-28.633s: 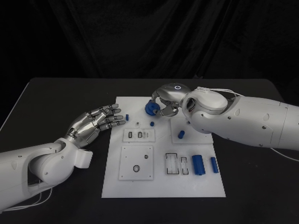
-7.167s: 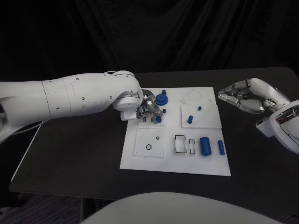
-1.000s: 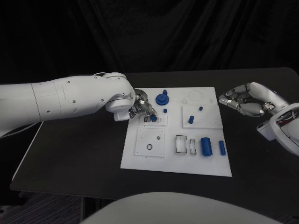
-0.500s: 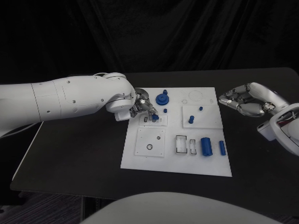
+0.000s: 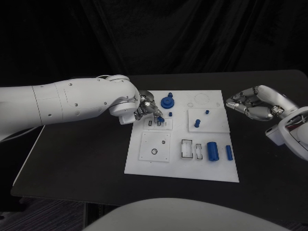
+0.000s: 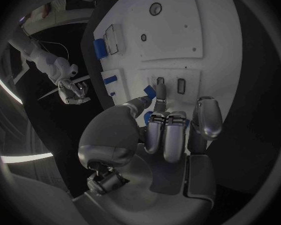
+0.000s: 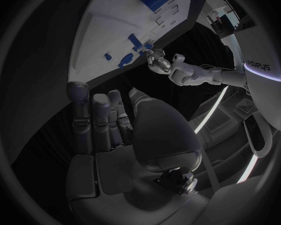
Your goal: Assemble the parts on the task board
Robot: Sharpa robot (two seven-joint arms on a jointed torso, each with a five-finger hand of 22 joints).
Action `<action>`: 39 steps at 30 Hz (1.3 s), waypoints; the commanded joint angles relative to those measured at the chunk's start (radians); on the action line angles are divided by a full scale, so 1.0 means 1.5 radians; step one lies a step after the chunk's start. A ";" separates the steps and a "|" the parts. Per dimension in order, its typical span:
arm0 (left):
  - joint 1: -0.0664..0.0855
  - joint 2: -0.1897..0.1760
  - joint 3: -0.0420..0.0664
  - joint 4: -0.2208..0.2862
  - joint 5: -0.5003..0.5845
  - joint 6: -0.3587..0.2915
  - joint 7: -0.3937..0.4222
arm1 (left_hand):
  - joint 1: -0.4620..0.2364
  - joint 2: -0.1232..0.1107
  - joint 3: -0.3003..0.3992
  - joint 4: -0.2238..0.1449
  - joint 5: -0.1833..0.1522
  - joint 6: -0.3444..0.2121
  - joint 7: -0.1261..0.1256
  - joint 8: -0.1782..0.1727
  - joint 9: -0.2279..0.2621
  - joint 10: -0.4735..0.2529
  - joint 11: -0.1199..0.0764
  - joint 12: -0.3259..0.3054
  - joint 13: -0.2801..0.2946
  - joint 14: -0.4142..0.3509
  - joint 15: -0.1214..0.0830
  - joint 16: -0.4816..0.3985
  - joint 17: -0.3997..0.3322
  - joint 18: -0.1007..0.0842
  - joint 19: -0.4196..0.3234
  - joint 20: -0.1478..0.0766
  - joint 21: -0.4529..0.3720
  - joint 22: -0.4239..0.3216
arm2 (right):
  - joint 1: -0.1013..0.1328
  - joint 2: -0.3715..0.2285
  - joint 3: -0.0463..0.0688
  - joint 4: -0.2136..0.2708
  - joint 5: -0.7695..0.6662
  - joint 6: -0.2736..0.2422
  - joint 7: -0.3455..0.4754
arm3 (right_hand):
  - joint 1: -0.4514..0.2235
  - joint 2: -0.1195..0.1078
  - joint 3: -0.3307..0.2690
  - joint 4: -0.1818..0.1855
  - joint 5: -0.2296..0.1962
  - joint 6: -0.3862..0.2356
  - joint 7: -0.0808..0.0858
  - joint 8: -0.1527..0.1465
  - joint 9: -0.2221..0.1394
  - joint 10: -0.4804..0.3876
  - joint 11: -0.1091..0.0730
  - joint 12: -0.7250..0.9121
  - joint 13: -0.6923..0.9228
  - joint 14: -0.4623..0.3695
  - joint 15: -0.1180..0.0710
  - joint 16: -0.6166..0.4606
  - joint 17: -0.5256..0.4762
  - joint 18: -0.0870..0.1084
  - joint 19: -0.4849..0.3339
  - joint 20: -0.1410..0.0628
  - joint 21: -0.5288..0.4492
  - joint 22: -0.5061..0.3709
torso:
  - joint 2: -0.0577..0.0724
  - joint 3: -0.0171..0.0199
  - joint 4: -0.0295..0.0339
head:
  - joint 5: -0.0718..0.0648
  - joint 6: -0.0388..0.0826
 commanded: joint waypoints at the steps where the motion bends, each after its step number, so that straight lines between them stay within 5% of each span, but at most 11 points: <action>1: -0.001 -0.001 0.001 0.002 0.002 -0.007 0.016 | 0.007 0.001 0.003 -0.006 0.008 0.005 -0.002 0.008 0.006 0.070 -0.006 0.002 0.176 0.069 -0.006 -0.003 0.176 0.007 -0.001 -0.005 -0.004 0.014 | -0.002 0.000 0.000 0.000 -0.001 0.003 -0.011 | 0.008 0.002 0.004 0.001 0.003 0.003 0.001 -0.003 -0.001 0.000 0.004 -0.004 -0.002 -0.001 0.001 -0.003 -0.001 -0.003 0.000 0.003 -0.004 0.056 | 0.000 -0.0001 0.0003 | 0.000 0.000; 9: -0.001 -0.008 0.001 0.008 0.002 -0.010 0.023 | 0.007 -0.004 0.007 -0.011 0.026 0.005 -0.006 0.025 0.026 0.070 -0.009 0.002 0.176 0.069 -0.009 -0.003 0.176 0.007 -0.001 -0.008 -0.006 0.015 | -0.003 -0.001 0.000 -0.001 -0.001 0.004 -0.012 | 0.008 0.002 0.004 0.001 0.003 0.003 0.001 -0.003 -0.001 0.000 0.004 -0.004 -0.002 -0.001 0.001 -0.003 -0.001 -0.003 0.000 0.003 -0.004 0.056 | 0.000 -0.0002 0.0003 | -0.001 0.000; 39: -0.001 -0.026 0.001 0.021 -0.027 -0.006 0.036 | 0.003 -0.007 0.013 -0.008 0.024 -0.020 0.000 0.024 0.035 0.070 -0.005 0.002 0.176 0.069 -0.007 -0.003 0.176 0.012 -0.022 -0.008 -0.023 0.003 | -0.006 -0.003 0.000 -0.002 -0.001 0.010 -0.018 | 0.010 0.001 0.005 0.001 0.003 0.003 0.001 -0.004 -0.002 -0.001 0.004 -0.005 -0.003 -0.002 0.002 -0.004 -0.003 -0.003 -0.001 0.003 -0.006 0.056 | 0.001 -0.0002 0.0005 | 0.002 0.000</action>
